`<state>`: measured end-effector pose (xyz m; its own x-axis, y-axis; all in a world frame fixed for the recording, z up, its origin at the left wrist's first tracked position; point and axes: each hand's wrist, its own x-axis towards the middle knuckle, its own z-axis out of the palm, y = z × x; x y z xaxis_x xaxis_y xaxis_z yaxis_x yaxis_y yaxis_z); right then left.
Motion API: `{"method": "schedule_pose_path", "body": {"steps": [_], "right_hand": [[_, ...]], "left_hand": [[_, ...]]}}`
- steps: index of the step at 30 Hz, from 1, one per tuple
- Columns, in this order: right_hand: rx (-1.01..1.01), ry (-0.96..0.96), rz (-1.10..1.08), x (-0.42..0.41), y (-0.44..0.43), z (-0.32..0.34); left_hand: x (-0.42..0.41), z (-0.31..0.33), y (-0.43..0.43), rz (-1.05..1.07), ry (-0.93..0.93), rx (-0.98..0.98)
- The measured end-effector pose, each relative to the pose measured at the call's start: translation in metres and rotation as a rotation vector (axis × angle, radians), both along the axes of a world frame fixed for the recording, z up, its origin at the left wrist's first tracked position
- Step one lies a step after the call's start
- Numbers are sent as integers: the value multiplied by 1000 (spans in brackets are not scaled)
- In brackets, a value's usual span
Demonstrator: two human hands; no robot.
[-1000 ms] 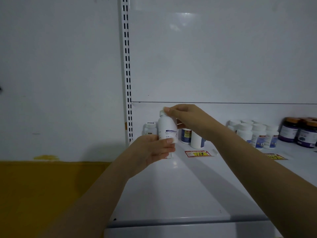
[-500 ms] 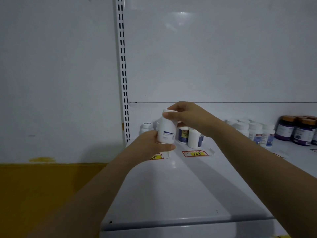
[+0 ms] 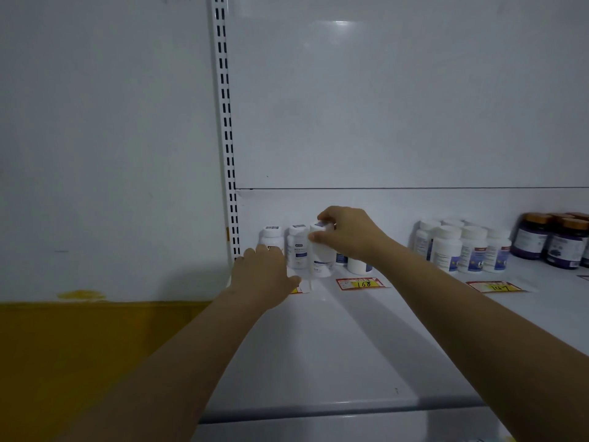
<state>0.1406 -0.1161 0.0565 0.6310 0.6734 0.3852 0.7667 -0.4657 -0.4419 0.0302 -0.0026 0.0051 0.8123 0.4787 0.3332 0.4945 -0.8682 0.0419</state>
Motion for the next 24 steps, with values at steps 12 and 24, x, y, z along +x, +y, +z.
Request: {"method": "schedule_pose_path", "body": {"steps": [12,24], "right_hand": [[-146,-74,37,-12,10,2],[-92,-165,381,-111,133,29]], "left_hand": [[-13,2,-1,55,74,-43],[-141,17,74,403,15,-110]]}}
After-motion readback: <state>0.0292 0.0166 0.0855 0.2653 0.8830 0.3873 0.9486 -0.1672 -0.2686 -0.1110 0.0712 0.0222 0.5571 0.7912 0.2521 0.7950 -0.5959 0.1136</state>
